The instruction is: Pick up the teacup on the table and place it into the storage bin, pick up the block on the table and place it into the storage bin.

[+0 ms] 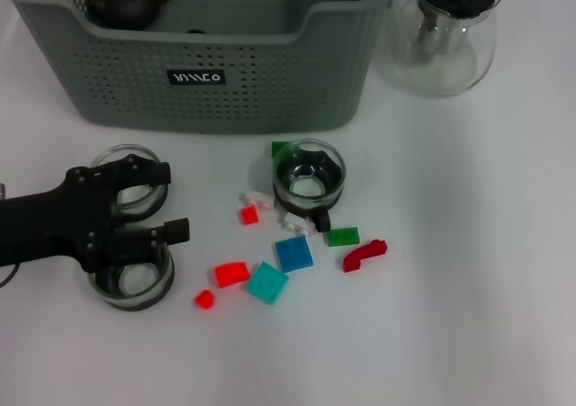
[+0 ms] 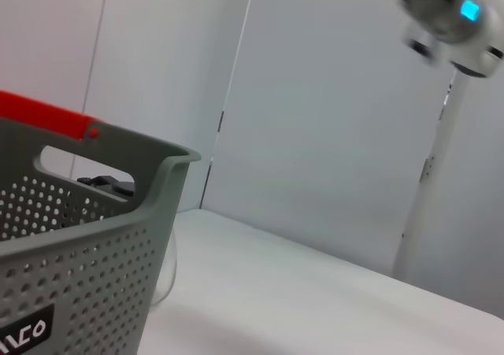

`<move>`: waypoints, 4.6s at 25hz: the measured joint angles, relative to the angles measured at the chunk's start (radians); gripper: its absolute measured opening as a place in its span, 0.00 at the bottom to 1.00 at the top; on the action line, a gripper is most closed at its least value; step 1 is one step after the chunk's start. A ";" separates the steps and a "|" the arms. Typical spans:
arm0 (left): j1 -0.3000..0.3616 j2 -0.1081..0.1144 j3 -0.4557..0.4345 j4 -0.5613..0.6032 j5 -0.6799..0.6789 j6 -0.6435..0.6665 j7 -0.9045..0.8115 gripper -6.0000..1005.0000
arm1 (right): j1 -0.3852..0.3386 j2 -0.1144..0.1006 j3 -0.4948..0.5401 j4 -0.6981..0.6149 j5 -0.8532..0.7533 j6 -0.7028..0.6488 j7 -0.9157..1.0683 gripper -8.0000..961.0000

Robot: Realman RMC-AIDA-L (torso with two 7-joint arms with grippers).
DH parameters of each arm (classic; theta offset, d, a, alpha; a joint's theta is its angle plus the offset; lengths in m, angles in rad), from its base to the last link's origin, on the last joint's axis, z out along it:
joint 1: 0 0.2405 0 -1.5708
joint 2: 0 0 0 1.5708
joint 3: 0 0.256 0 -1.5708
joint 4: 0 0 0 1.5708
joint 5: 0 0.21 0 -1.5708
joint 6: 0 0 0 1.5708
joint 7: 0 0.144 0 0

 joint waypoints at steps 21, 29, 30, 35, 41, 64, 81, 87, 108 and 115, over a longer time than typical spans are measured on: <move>0.035 0.005 -0.022 0.000 0.000 -0.015 -0.013 0.84 | 0.330 0.039 -0.488 -0.011 -0.920 -0.181 0.330 0.55; 0.044 0.002 -0.026 0.000 0.002 -0.024 -0.008 0.83 | 0.377 0.043 -0.645 0.167 -0.947 0.066 0.336 0.54; 0.045 0.002 -0.026 0.000 0.002 -0.027 -0.008 0.83 | 0.376 0.044 -0.664 0.188 -0.944 0.104 0.338 0.54; 0.046 0.001 -0.026 0.000 0.003 -0.039 -0.008 0.83 | 0.398 0.046 -0.719 0.313 -0.877 0.238 0.344 0.54; 0.045 0.000 -0.026 0.000 0.003 -0.041 -0.010 0.83 | 0.442 0.048 -0.728 0.449 -0.857 0.318 0.393 0.54; 0.043 -0.001 -0.026 0.000 0.003 -0.053 -0.008 0.83 | 0.454 0.043 -0.732 0.540 -0.787 0.339 0.430 0.14; 0.043 -0.001 -0.026 0.000 0.001 -0.051 -0.013 0.83 | 0.334 0.005 0.099 0.065 -0.385 -0.219 0.282 0.07; 0.029 -0.002 -0.026 0.000 0.002 -0.051 -0.015 0.83 | 0.384 0.026 -0.016 0.070 -0.473 0.055 0.296 0.07; 0.022 -0.007 -0.018 -0.023 0.003 -0.124 -0.040 0.83 | 0.826 0.032 -0.263 0.921 -0.952 0.758 0.482 0.07; 0.011 -0.007 -0.017 -0.026 0.003 -0.131 -0.040 0.83 | 0.825 0.029 -0.263 0.921 -0.959 0.725 0.485 0.07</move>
